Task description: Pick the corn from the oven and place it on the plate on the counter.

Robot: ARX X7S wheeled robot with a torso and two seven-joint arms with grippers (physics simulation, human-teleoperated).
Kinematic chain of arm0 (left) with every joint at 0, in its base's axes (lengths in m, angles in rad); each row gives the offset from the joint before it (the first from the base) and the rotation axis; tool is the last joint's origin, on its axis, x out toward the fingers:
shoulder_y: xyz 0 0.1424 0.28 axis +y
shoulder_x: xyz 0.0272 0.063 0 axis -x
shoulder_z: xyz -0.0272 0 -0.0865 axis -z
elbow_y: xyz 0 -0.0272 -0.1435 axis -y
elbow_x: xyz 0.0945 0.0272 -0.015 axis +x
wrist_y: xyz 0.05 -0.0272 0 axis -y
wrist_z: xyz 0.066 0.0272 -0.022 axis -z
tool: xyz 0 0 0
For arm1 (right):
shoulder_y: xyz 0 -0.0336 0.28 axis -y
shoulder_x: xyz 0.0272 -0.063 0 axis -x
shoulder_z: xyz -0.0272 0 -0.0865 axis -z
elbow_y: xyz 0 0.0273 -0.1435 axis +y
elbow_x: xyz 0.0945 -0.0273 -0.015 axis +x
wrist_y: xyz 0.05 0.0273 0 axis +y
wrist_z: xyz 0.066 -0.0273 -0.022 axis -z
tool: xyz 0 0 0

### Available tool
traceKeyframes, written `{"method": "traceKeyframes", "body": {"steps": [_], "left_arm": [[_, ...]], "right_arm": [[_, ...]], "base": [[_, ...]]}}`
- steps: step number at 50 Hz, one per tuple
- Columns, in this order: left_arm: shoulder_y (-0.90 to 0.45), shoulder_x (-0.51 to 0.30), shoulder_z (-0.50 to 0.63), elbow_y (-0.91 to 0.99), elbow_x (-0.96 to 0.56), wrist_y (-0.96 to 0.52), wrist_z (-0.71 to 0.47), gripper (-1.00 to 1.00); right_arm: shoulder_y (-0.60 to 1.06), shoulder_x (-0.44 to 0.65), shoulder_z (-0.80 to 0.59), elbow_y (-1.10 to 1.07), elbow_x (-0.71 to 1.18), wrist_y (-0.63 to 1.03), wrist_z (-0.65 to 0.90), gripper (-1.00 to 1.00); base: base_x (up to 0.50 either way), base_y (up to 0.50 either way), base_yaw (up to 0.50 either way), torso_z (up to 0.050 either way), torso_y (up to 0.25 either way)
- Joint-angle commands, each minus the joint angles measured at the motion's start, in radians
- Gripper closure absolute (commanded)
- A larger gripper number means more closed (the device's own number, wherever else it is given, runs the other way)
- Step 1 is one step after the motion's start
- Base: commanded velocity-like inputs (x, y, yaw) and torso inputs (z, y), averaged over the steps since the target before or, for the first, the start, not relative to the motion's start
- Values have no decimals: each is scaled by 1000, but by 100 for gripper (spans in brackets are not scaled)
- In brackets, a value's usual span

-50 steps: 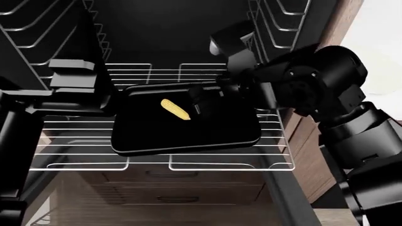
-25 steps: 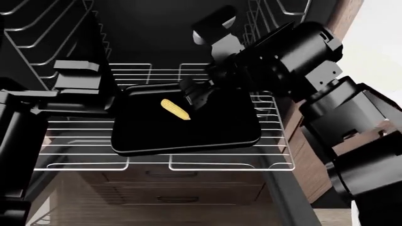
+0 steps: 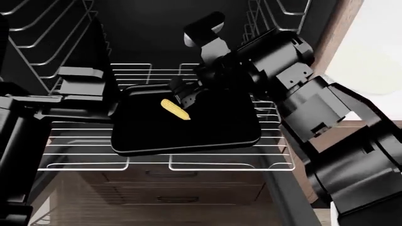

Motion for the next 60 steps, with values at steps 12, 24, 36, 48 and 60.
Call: {"method": "traceKeyframes", "body": {"steps": [12, 24, 36, 48, 60], "left_arm": [[31, 34, -3, 2, 55, -14, 42, -100], [63, 40, -18, 13, 70, -15, 61, -100], [53, 36, -21, 11, 53, -22, 47, -100], [67, 46, -35, 16, 61, -33, 60, -100], [76, 57, -51, 18, 60, -45, 66, -100]], "right_arm": [[77, -33, -446, 123, 391, -216, 7, -100], [81, -33, -499, 92, 444, -220, -71, -100], [61, -33, -518, 130, 465, -232, -90, -100], [43, -33, -517, 165, 482, -259, -62, -100], [45, -33, -525, 161, 511, -271, -48, -100]], "base": [[0, 0, 0, 0, 0], [0, 0, 0, 0, 0], [0, 0, 0, 0, 0], [0, 0, 0, 0, 0], [0, 0, 0, 0, 0]]}}
